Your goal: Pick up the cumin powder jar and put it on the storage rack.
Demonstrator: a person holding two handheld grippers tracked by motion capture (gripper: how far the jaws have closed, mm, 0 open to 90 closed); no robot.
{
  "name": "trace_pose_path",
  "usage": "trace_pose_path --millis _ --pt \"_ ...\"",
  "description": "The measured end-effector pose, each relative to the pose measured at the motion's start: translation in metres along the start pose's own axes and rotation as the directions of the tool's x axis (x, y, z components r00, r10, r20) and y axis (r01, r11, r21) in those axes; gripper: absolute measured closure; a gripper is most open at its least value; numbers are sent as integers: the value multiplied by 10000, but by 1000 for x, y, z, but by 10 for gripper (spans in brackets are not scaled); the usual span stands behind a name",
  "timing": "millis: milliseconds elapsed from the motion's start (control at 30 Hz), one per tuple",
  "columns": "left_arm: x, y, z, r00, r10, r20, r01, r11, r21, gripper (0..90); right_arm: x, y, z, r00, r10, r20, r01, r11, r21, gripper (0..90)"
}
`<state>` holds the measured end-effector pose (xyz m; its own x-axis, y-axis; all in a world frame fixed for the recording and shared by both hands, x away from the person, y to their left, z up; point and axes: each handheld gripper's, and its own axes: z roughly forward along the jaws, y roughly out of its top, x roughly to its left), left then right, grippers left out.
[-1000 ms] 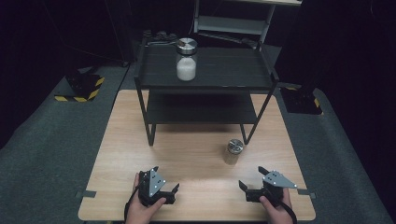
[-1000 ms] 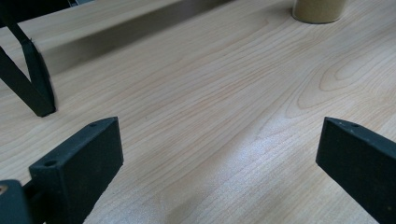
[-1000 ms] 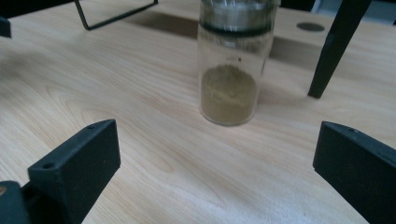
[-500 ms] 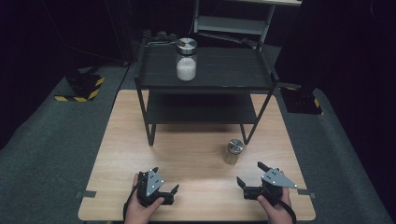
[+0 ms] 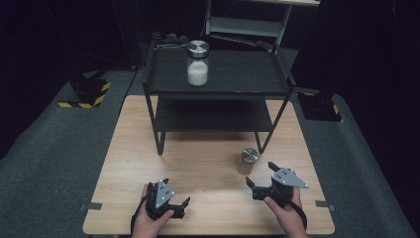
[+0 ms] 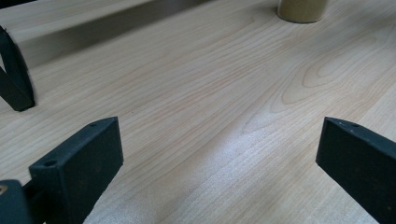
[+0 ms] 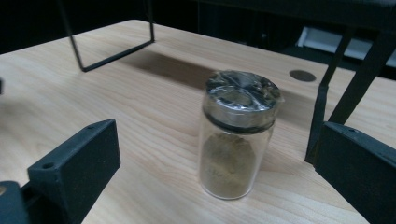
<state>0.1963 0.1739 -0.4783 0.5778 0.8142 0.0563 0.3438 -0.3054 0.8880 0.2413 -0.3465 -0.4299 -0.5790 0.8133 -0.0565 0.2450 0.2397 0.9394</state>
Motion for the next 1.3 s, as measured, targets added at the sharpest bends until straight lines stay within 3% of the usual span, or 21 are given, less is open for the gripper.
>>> trace_pose_path --millis 367,667,967,1300 --pt "3 0 0 9998 -110 136 110 9999 18 10 -9 -1 25 9995 298 144 -300 9994 145 2" --pt "5 0 0 9996 -173 213 172 9998 33 10 -2 3 45 9975 340 617 -343 9994 37 2" --pt "7 0 0 9993 -212 301 211 9998 43 10 0 -2 57 9963 460 728 -464 9989 38 11" --pt "8 0 0 9989 -344 305 342 9994 61 10 -1 -10 63 9955 620 712 -600 9977 -304 171"
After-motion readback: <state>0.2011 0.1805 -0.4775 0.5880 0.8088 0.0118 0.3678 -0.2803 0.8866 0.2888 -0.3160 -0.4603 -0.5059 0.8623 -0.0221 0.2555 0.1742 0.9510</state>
